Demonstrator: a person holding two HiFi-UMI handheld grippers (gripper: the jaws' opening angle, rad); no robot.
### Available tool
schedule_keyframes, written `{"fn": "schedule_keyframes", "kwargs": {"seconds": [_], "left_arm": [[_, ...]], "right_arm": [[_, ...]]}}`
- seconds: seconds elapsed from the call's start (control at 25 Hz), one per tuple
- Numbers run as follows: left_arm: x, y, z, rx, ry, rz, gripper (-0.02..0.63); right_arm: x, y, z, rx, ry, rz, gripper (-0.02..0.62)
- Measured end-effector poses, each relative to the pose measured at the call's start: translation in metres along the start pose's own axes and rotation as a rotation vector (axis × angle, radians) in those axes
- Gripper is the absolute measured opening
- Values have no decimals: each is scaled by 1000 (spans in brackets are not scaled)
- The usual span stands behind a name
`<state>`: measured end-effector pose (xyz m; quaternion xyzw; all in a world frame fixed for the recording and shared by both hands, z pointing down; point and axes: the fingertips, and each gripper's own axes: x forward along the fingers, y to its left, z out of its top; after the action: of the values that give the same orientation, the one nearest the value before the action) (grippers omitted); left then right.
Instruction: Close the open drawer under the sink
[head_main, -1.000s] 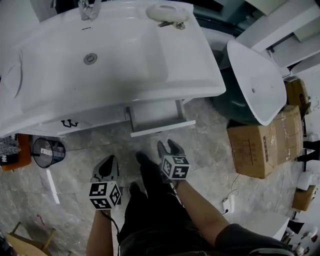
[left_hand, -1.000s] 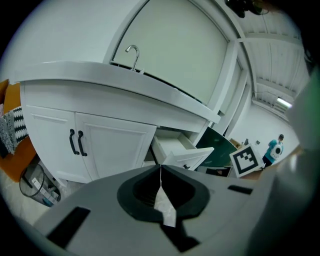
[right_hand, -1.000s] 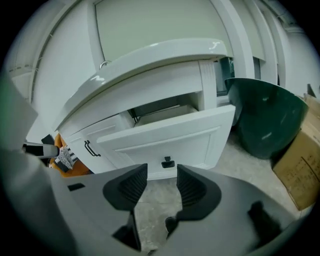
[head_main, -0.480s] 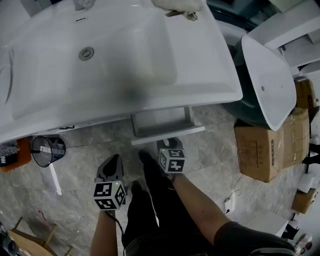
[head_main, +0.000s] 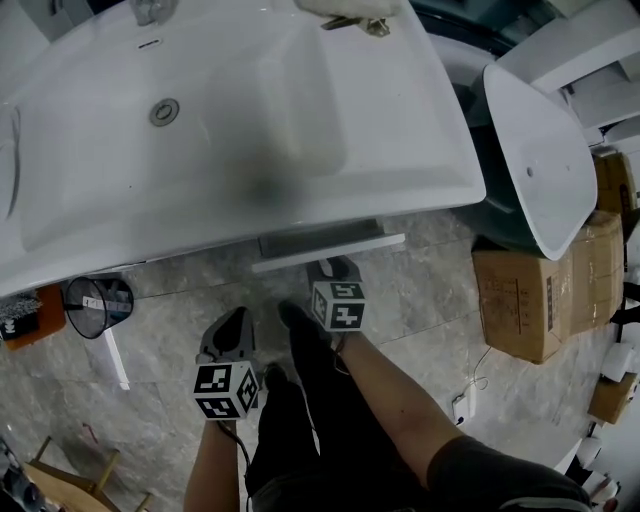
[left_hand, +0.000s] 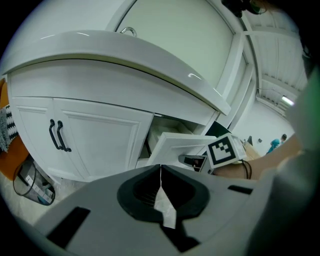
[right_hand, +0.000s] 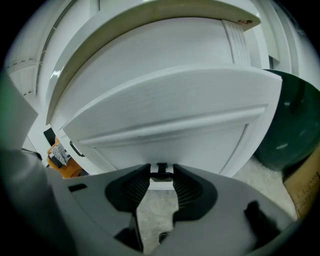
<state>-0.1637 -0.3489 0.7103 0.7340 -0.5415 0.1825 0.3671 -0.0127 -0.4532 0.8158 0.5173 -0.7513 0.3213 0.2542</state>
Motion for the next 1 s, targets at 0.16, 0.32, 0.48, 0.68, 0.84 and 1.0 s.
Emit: {"fn": "schedule_keyframes", "kwargs": {"seconds": [0.16,0.32,0.48,0.68,0.84,1.0], "left_arm": [[6,2,4,2,-1,-3,15],[11,2,6,-2,-1,-6,15],[16,4,10,8,5,-9,15],[15,11,12,6,2,1,15],[13,16,11,-4,1,10,15],[10,18,11,-10,-4,14,15]], "right_arm": [[17,-1,22,-3,-7,2,150],[27,-2,34,0,-13,3,151],[37,-3,46,1,-33,-1,152],[48,-3,59,-3,-42,0,152],[52,-4,63,-8,-43,-6,152],[53,-4,63,-9,-53,-5,152]]}}
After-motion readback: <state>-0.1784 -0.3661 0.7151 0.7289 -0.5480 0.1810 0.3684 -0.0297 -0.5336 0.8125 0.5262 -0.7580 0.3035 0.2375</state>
